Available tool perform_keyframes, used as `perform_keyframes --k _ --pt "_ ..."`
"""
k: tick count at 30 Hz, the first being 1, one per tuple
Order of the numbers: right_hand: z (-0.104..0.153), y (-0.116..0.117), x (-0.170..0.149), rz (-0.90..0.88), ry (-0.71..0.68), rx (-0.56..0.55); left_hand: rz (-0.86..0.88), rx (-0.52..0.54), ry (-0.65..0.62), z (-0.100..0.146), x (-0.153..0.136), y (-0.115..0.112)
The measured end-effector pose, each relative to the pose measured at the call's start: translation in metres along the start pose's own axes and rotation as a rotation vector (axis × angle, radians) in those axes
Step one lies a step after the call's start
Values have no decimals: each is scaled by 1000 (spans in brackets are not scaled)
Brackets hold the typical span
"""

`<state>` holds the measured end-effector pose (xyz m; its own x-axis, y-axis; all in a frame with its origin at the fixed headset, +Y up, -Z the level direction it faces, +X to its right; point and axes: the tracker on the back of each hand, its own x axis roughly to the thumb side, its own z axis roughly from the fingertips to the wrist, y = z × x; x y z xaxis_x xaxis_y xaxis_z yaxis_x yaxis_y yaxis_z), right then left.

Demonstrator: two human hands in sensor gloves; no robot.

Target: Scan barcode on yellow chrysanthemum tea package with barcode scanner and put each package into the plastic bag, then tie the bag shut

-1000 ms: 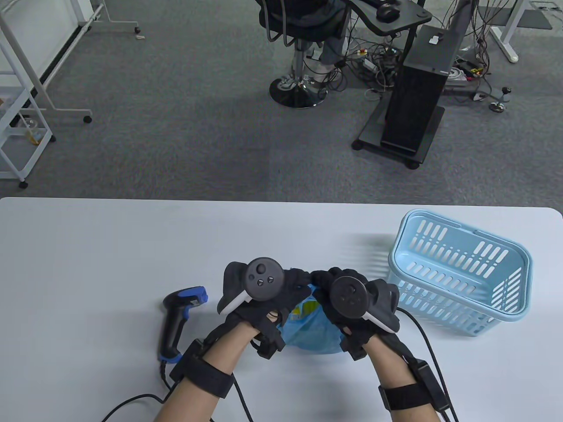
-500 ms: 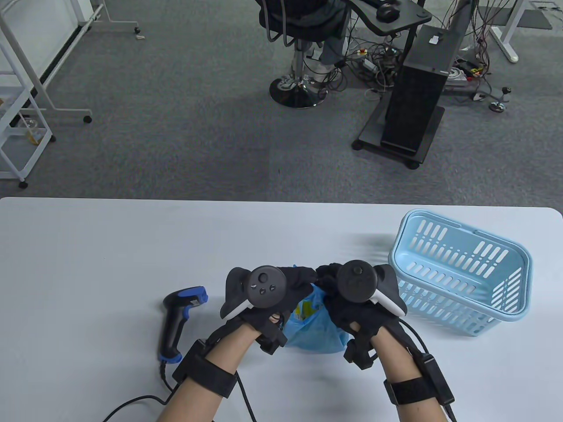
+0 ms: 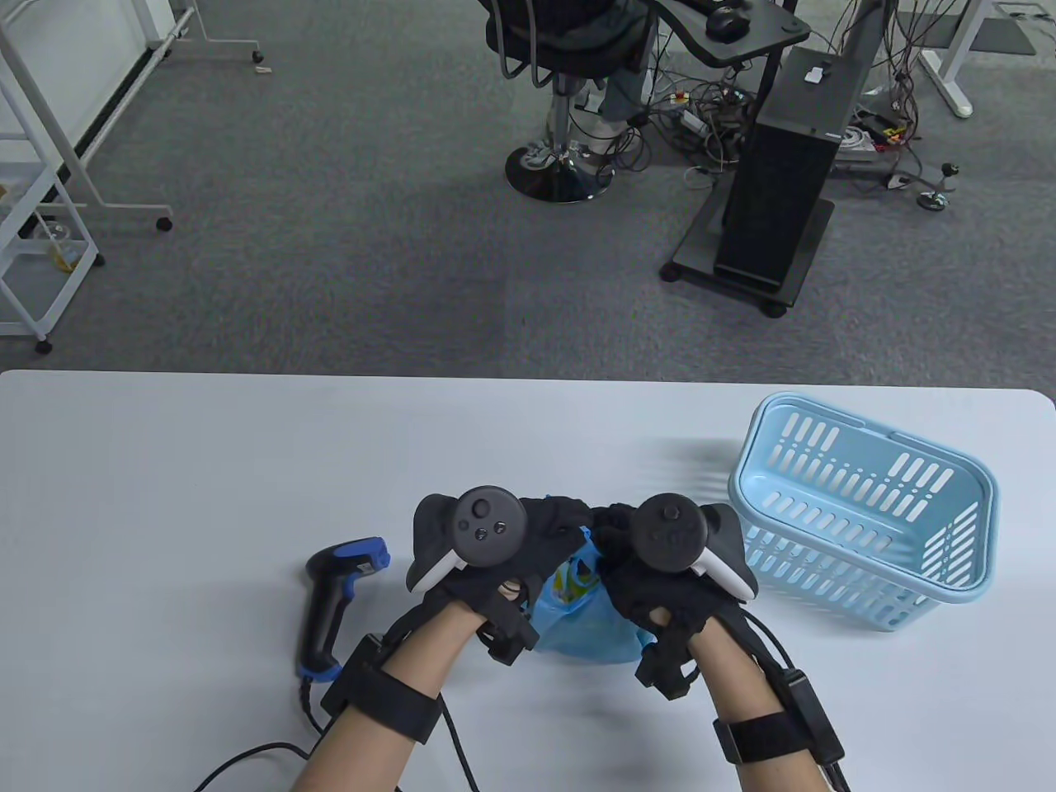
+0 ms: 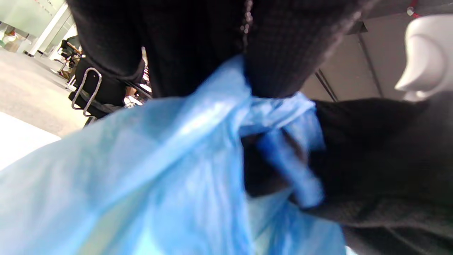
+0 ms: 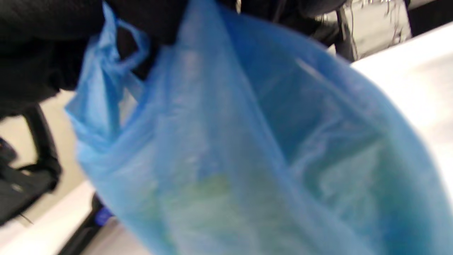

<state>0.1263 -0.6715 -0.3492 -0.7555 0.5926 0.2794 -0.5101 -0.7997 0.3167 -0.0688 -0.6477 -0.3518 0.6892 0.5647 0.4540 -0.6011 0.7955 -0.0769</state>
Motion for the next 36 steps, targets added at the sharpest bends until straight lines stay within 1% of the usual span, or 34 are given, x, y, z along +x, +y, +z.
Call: perform_keyframes --k 2,6,9,11,15,18,20,24,28,31,32,33,36 --pt "-1 1 -2 -38 3 32 -1 0 -4 -1 1 -1" --pt "1 3 -2 42 -14 18 12 -10 0 -3 -1 -5" --pt "1 3 -1 32 -22 36 38 -26 0 -2 -1 -5" --pt "2 2 -1 69 -21 -5 39 -27 -1 -2 -2 -4" --pt "5 0 -2 68 -25 -80 48 -53 7 2 -7 -3" --pt "7 -1 -2 57 -33 -94 77 -70 0 4 -10 -3" --pt "9 -3 -3 61 -42 -117 78 -80 -28 7 -11 -3" --pt "17 -8 -7 98 -49 -149 96 -86 -48 17 -17 -2" --pt "28 -13 -19 94 8 -228 -51 -52 4 26 -28 -2" --pt "38 -16 -30 115 37 -333 -169 -52 30 31 -37 -5" --pt "42 -15 -36 129 56 -347 -215 -80 36 33 -40 -9" --pt "44 -13 -40 132 75 -330 -255 -94 42 35 -41 -13" --pt "52 -8 -52 144 116 -336 -317 -103 56 40 -46 -21"
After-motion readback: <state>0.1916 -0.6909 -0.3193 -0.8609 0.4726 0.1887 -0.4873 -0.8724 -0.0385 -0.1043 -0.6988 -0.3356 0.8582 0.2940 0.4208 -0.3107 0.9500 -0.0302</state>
